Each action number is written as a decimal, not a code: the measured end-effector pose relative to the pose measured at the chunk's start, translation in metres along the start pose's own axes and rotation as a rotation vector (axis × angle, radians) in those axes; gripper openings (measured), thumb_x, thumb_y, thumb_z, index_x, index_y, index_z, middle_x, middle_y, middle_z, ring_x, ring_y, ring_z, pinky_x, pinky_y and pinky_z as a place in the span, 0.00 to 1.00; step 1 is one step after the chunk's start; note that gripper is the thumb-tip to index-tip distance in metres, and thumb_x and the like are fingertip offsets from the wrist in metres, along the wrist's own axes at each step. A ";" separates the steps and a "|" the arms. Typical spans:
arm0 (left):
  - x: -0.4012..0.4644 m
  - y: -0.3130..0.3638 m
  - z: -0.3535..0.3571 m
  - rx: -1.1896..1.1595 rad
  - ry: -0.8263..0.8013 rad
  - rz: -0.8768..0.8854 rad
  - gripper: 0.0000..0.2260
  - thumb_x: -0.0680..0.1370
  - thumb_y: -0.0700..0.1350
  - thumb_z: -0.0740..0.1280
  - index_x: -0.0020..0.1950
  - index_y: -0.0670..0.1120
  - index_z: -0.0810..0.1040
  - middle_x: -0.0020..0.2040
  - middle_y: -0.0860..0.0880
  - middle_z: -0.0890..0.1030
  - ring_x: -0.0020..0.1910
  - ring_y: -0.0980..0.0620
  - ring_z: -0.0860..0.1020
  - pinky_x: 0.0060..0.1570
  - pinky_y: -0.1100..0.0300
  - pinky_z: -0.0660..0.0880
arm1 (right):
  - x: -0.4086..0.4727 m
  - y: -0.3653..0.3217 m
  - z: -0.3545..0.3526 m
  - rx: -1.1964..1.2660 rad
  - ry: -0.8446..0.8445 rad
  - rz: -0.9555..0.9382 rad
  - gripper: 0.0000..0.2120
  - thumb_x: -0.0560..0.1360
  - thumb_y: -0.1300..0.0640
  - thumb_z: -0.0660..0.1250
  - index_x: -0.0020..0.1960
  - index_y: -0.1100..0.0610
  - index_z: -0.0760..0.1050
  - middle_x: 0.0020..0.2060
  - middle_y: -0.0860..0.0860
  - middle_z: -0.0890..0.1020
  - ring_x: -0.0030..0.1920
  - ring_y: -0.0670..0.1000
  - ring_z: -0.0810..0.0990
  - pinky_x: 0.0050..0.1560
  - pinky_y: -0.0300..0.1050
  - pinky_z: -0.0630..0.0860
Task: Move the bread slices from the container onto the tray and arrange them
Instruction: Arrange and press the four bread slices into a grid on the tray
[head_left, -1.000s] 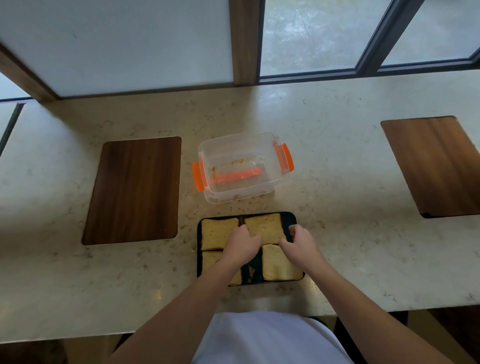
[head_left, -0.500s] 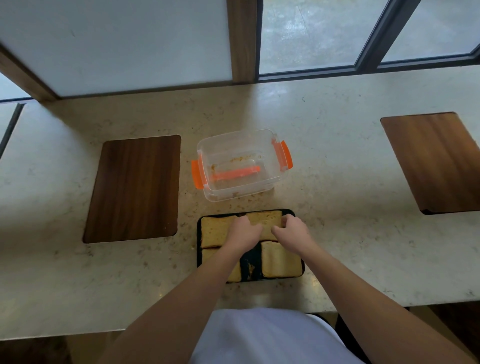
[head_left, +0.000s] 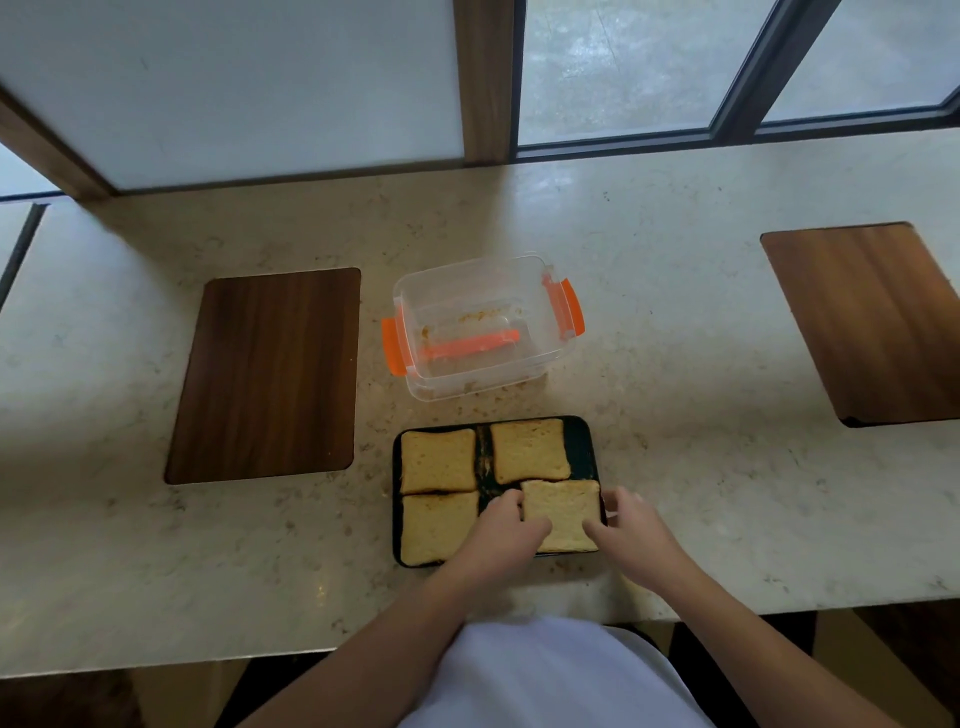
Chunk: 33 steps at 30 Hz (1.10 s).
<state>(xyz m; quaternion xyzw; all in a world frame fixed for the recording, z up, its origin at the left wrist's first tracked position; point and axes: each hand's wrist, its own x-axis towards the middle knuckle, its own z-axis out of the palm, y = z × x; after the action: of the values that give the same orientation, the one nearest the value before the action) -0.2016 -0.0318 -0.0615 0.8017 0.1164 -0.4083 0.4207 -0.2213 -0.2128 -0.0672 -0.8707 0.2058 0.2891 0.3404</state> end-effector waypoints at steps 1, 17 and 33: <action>0.001 0.001 0.000 -0.015 0.004 0.002 0.28 0.75 0.52 0.63 0.75 0.47 0.66 0.46 0.59 0.72 0.40 0.60 0.74 0.43 0.58 0.75 | 0.000 0.000 0.001 0.007 0.001 0.006 0.15 0.75 0.55 0.67 0.59 0.61 0.75 0.54 0.58 0.81 0.53 0.59 0.82 0.52 0.59 0.80; 0.003 0.007 -0.004 -0.056 0.002 -0.069 0.06 0.75 0.50 0.63 0.43 0.57 0.66 0.42 0.48 0.76 0.37 0.51 0.73 0.36 0.54 0.68 | 0.010 -0.012 0.011 0.041 0.061 0.016 0.08 0.73 0.53 0.65 0.44 0.54 0.68 0.41 0.49 0.69 0.33 0.45 0.67 0.30 0.40 0.61; 0.010 0.003 -0.028 -0.011 0.109 -0.032 0.17 0.75 0.51 0.64 0.63 0.50 0.71 0.46 0.54 0.75 0.41 0.54 0.78 0.34 0.56 0.76 | 0.030 -0.026 0.000 0.216 -0.032 0.052 0.27 0.78 0.51 0.66 0.74 0.59 0.67 0.62 0.53 0.77 0.54 0.49 0.78 0.51 0.49 0.80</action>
<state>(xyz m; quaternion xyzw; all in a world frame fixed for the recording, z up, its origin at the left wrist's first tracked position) -0.1780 -0.0141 -0.0584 0.8184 0.1545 -0.3701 0.4116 -0.1845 -0.2002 -0.0743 -0.8186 0.2531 0.2878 0.4278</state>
